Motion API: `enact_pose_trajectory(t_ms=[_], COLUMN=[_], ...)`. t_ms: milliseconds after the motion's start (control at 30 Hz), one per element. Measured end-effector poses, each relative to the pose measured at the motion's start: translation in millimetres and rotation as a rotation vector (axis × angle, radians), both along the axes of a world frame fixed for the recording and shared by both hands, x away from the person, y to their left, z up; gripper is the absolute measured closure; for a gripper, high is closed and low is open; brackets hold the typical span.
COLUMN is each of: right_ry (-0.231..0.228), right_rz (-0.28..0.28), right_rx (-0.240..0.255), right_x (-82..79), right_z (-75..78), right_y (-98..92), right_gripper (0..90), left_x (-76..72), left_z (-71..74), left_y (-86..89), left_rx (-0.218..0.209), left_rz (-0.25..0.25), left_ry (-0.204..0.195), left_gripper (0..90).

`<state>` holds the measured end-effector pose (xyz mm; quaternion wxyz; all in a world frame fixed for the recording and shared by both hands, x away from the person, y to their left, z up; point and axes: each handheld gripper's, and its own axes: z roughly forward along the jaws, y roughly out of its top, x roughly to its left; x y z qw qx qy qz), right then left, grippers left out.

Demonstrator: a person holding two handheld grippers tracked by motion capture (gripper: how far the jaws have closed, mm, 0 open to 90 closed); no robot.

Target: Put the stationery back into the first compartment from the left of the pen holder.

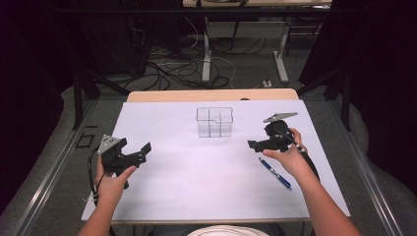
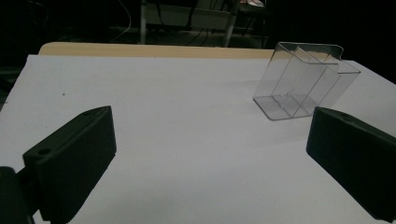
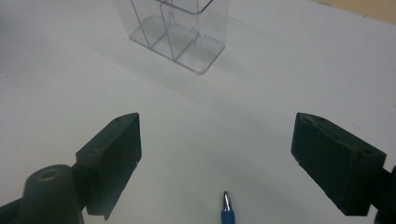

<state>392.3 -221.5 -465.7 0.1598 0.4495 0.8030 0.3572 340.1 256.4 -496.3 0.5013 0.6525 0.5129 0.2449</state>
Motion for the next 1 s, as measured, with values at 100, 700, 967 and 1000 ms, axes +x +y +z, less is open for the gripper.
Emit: enact_pose_trajectory(t_ms=[100, 700, 967, 1000], right_ry=[0.044, 0.282, 0.346, 0.359], right_rz=[-0.015, -0.034, -0.049, -0.052], right_rx=[-0.011, -0.1, -0.171, -0.18], right_x=[-2.4, -3.0, -1.4, -1.8], right_z=[-3.8, -28.0, -34.8, -35.6], right_y=[0.1, -0.2, -4.5, -4.0], right_gripper=[17.6, 38.9, 51.8, 53.3], left_x=[-0.1, 1.2, 1.0, 0.9], left_z=[-0.3, -1.4, -0.9, -0.9], left_y=[0.1, 0.2, -0.2, -0.3], left_rx=[-0.003, -0.001, 0.004, 0.004], left_rz=[0.002, -0.001, -0.005, -0.005], left_ry=[0.0, 0.008, 0.009, 0.009], left_gripper=[1.6, 1.7, 2.0, 2.0])
